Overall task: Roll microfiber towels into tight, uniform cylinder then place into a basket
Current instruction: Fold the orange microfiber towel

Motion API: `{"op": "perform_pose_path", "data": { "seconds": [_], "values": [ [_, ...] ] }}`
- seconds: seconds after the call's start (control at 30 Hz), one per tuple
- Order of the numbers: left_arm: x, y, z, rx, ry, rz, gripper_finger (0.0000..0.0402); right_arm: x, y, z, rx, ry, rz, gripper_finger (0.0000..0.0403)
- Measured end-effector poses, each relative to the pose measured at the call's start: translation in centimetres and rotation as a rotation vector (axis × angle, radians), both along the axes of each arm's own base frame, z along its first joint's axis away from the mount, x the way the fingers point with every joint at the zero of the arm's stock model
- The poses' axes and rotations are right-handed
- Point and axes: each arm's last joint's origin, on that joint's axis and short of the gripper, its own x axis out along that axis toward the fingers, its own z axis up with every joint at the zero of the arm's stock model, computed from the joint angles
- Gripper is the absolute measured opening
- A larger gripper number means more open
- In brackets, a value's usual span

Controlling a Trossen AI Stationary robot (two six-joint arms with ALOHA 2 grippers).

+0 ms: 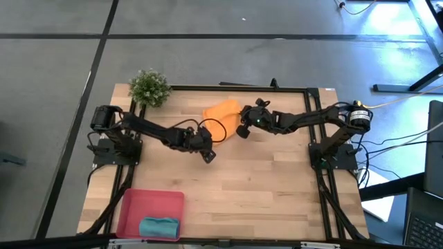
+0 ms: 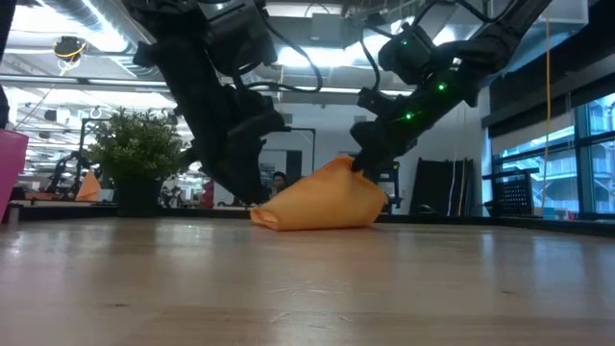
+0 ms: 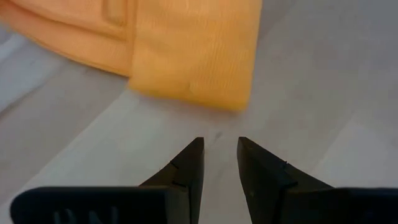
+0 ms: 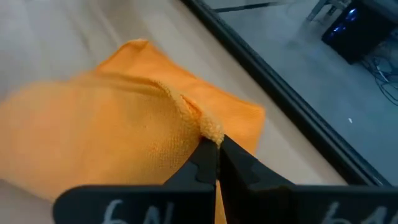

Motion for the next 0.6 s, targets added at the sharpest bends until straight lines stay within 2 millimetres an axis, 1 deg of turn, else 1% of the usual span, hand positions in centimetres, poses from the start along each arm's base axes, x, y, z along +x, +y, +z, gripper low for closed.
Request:
{"op": "perform_pose_path", "data": {
  "seconds": [0.3, 0.5, 0.6],
  "values": [
    [0.0, 0.2, 0.0, -0.003, 0.005, 0.003, 0.0088, -0.5, -2.2, 0.1, 0.009, -0.04, -0.078, 0.0005],
    [-0.1, 0.2, 0.0, -0.003, 0.009, 0.003, 0.0088, 0.0, -3.4, -0.8, 0.045, -0.095, -0.033, 0.0005],
    [-0.1, 0.1, 0.0, -0.003, 0.009, 0.002, 0.0088, 0.2, -3.7, -0.8, 0.014, -0.122, -0.022, 0.0005]
  ]
}}
